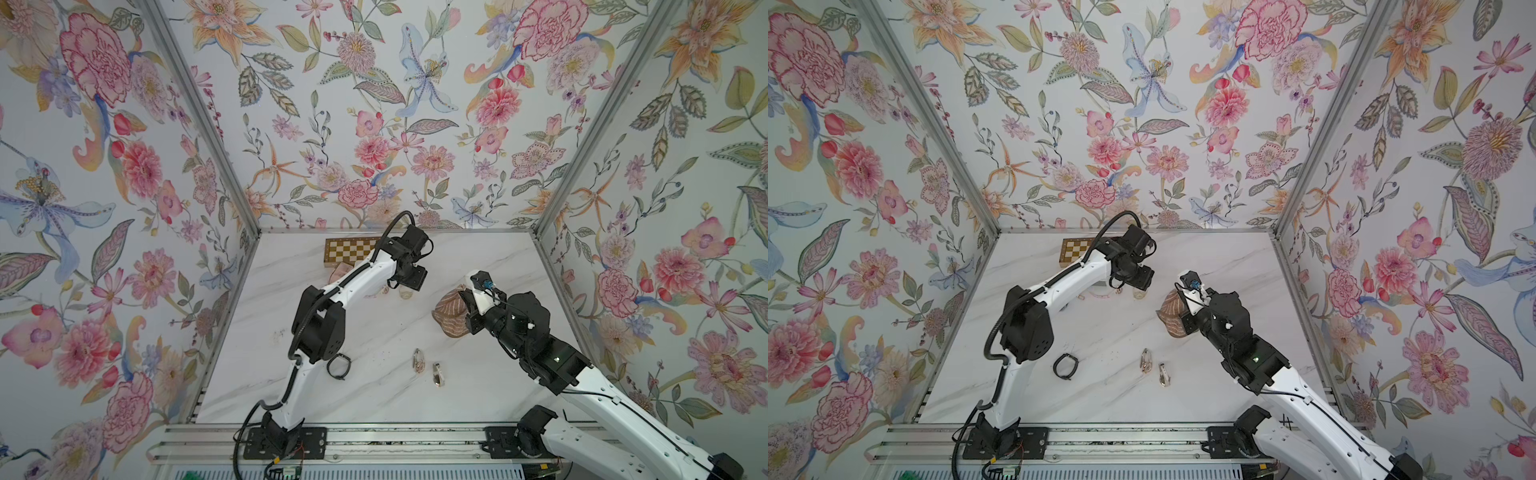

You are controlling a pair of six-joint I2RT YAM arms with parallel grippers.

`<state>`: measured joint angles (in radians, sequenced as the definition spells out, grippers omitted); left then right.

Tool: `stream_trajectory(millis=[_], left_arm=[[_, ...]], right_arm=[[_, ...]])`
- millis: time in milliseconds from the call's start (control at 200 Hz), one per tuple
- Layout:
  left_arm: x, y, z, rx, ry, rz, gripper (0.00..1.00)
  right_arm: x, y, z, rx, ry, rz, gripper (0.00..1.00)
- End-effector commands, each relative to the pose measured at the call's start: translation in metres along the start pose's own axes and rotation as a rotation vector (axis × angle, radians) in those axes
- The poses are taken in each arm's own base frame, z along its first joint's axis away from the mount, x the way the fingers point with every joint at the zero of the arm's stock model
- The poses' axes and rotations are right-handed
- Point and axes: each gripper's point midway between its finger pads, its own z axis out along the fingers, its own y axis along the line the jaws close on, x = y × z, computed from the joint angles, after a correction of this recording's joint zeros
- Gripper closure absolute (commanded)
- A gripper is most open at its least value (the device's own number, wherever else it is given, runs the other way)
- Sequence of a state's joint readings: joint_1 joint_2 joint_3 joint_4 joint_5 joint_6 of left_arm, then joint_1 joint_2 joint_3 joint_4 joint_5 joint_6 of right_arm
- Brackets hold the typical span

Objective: Wipe the watch dial
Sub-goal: Pick up the watch at the center of the board.

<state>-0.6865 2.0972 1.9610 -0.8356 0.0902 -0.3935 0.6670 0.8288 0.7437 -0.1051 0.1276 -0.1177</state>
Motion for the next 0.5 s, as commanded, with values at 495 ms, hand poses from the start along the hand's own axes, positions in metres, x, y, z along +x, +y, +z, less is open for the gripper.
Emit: stream_trajectory(millis=[495], left_arm=[[0.178, 0.053, -0.116, 0.216, -0.326, -1.009, 0.45]], right_arm=[[-0.008, 0.046, 0.022, -0.179, -0.045, 0.126, 1.00]])
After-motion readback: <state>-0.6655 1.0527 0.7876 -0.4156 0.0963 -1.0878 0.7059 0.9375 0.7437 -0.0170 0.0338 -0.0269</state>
